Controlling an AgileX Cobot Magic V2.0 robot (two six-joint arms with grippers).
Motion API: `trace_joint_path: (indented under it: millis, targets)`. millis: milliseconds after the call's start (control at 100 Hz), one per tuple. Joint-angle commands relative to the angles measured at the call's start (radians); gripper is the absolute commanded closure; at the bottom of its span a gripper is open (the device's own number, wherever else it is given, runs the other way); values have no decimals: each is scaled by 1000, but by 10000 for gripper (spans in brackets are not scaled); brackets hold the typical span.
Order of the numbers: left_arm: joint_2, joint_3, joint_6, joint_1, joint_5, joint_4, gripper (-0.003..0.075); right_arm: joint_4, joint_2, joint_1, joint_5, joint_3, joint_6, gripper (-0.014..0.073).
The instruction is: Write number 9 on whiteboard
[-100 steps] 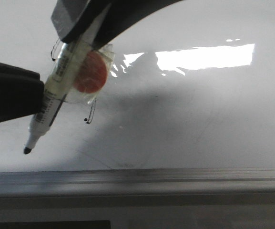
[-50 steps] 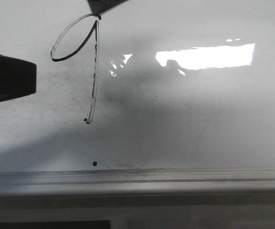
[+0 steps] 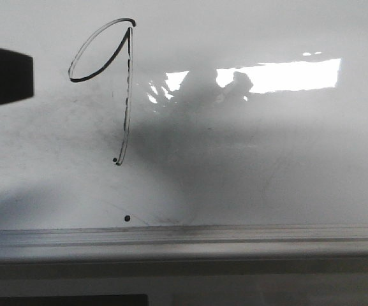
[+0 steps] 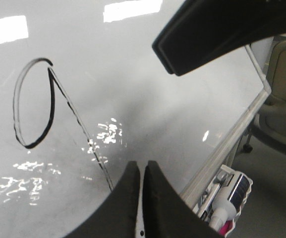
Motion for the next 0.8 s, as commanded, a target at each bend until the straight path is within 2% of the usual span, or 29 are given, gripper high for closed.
trace_joint_path:
  millis: [0,200,370,600,790]
  targets:
    - [-59,-23,-5,-6,-45,-34,741,-33,-100,3,-125,32,-10,657]
    - [-250,31,46,-6,13,-69,741,-95,-366,3,-343,293,-10,657]
    - [-423,107,64,-6,55,-91,741,-101,-677,3,-513,555,-10,657]
    - [-576,157,44,-6,131,-103,741,-103,-1026,3,-530,779,-10,657]
    - [-588,157,44,-8,119,-103,741,-103,-1174,3,-511,830,-8,657]
